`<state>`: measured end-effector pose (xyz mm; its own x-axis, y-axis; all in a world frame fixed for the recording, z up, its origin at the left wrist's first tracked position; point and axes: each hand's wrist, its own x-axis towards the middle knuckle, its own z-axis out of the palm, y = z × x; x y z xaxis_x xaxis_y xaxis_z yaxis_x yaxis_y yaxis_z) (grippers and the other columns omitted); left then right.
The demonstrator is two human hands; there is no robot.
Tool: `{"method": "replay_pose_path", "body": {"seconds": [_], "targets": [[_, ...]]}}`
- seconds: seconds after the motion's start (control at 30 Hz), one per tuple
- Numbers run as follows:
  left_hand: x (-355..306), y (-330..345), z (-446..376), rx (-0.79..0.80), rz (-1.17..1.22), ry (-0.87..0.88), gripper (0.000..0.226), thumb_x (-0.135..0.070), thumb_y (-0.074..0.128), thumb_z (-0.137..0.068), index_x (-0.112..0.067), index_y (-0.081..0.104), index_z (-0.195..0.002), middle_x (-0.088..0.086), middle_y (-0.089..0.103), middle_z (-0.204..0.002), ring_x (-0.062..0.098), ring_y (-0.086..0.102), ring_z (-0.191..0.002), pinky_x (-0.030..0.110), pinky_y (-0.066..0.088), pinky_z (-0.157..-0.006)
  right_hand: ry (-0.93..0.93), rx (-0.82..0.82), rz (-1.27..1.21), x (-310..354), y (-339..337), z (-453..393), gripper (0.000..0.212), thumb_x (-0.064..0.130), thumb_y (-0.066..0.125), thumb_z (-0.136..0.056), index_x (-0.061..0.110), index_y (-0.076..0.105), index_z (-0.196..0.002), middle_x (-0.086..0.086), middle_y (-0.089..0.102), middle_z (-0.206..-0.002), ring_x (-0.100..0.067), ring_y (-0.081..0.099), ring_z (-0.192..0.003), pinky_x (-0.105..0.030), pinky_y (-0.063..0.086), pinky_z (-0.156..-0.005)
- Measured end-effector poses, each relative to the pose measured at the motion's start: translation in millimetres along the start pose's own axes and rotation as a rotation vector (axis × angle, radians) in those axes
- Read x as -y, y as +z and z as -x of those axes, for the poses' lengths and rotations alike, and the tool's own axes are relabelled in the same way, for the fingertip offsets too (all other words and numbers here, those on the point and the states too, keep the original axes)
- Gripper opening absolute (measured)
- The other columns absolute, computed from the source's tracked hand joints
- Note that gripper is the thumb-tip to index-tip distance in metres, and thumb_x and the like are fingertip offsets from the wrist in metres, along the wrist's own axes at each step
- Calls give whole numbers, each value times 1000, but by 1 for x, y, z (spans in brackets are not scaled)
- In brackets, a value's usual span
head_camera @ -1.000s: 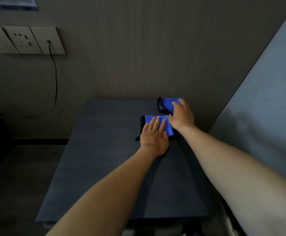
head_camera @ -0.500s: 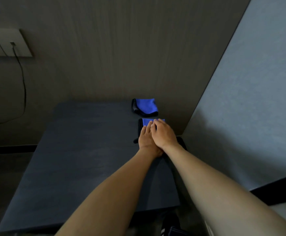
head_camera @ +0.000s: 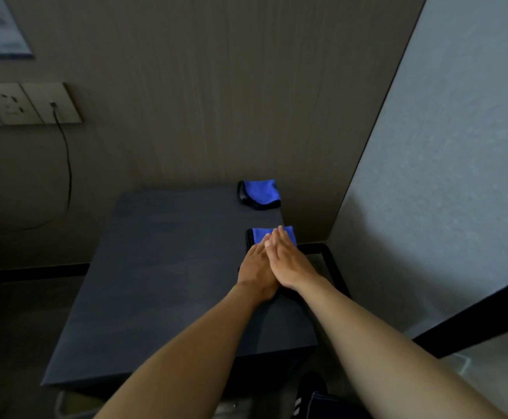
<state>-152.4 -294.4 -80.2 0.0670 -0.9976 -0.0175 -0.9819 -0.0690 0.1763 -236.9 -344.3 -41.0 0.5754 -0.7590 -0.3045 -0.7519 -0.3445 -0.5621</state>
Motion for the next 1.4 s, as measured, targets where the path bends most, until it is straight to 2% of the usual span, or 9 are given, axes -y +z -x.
{"method": "replay_pose_path", "body": {"seconds": [0.23, 0.33, 0.43, 0.57, 0.73, 0.9, 1.07, 1.2, 1.4], "targets": [[-8, 4, 70, 1, 22, -62, 73, -46, 25, -103, -16, -15, -155, 3, -19, -163, 19, -18, -150, 37, -2, -124, -142, -71, 215, -13, 40, 54, 64, 48, 12, -104, 17, -3, -158, 5, -11, -165, -5, -8, -151, -27, -2, -123], [-7, 1, 103, -3, -2, -164, 70, -44, 21, -104, -12, -14, -155, 7, -18, -163, 22, -19, -150, 37, -3, -124, -116, -67, 318, -7, 54, 77, 73, 57, -4, -96, 16, -8, -157, 6, -17, -162, -8, -12, -150, -27, -8, -120], [-10, -1, 133, 6, 14, -130, 67, -45, 18, -103, -16, -11, -156, 2, -16, -164, 17, -17, -150, 35, 1, -124, -102, -120, 331, -3, 69, 102, 76, 58, -8, -93, 17, -8, -156, 3, -15, -164, -9, -15, -150, -28, -10, -119], [-17, -3, 167, 2, 49, -89, 71, -51, -6, -89, -21, -13, -153, -3, -15, -163, 14, -15, -150, 36, 6, -124, -109, -110, 300, -4, 80, 136, 83, 61, -17, -85, 19, -10, -156, 5, -16, -164, -6, -18, -147, -28, -10, -120], [-15, -8, 196, 12, 89, -39, 55, -42, 6, -103, -26, -11, -152, -12, -18, -159, 8, -17, -148, 34, 0, -124, -104, -109, 350, -7, 88, 165, 69, 56, 0, -97, 20, -9, -156, 7, -17, -162, -5, -20, -144, -26, -10, -117], [11, -3, 215, -37, 37, -157, 71, -46, -12, -90, -25, -3, -157, -11, -12, -161, 9, -10, -151, 28, -3, -121, -79, -101, 318, 2, 83, 163, 61, 42, 17, -106, 11, 7, -158, 0, -7, -165, -15, -5, -153, -30, 1, -123], [32, -3, 217, -43, 28, -273, 82, -48, -20, -83, -19, -1, -158, -4, -5, -165, 13, -7, -152, 33, 2, -123, -9, -161, 327, 25, 87, 150, 61, 44, 28, -105, 13, 16, -156, -11, 4, -166, -24, 3, -153, -37, 12, -123], [60, -7, 225, -90, 41, -465, 71, -47, -8, -95, -14, 1, -157, 0, -2, -166, 15, -6, -152, 35, 0, -123, -2, -95, 422, 41, 98, 133, 64, 50, 18, -104, 21, -2, -158, -9, -10, -165, -26, -8, -153, -41, 3, -124], [119, -21, 244, -121, 53, -656, 66, -49, 15, -103, -15, 5, -158, 1, 2, -166, 18, -3, -153, 38, 2, -124, -75, -103, 472, 78, 122, 111, 61, 46, 15, -105, 20, -1, -158, -14, -10, -165, -30, -9, -152, -43, 1, -124]]}}
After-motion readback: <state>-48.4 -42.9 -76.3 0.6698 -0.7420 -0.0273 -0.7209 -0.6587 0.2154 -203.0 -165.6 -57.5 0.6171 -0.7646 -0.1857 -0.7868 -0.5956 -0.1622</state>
